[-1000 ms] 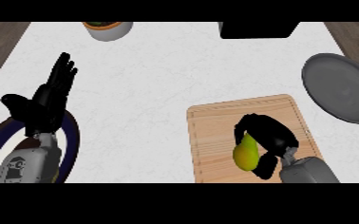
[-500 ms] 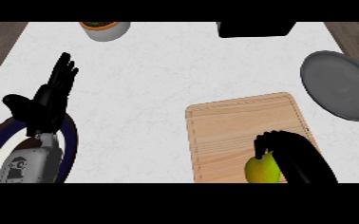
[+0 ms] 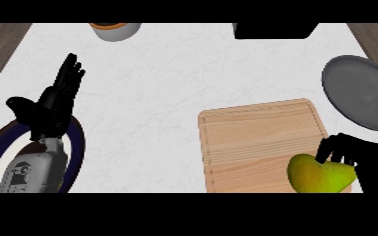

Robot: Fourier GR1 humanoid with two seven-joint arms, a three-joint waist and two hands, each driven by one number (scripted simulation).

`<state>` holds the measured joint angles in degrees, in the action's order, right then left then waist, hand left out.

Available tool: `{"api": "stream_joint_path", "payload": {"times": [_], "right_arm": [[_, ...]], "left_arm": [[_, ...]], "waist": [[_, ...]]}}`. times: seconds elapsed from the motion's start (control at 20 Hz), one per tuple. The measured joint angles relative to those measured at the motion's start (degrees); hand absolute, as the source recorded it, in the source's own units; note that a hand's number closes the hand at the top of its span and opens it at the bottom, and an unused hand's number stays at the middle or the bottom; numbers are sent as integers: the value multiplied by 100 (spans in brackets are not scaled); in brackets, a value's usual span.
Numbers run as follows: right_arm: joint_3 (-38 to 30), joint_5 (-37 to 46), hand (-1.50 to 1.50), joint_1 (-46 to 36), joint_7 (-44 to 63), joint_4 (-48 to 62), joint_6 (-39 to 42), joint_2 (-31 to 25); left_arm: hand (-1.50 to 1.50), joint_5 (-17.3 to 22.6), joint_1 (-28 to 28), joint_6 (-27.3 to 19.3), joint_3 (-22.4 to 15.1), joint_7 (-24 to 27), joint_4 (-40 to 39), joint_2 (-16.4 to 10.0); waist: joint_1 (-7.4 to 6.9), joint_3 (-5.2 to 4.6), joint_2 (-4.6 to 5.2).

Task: Pick the pear from the cutting board and place it in the pan

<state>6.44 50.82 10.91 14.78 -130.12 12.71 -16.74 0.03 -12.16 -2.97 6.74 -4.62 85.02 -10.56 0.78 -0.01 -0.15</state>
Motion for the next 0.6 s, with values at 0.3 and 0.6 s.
{"api": "stream_joint_path", "payload": {"times": [0.3,0.6], "right_arm": [[-1448,-1488,150,-887,107,580,108,101],[-2692,-2159,150,-1812,-590,2365,1,-525]], "left_arm": [[0,11,-14,37,-46,-87,91,18],[0,31,-116,53,-43,-219,113,14]], "waist": [[-80,3,18],[-123,5,30]]}}
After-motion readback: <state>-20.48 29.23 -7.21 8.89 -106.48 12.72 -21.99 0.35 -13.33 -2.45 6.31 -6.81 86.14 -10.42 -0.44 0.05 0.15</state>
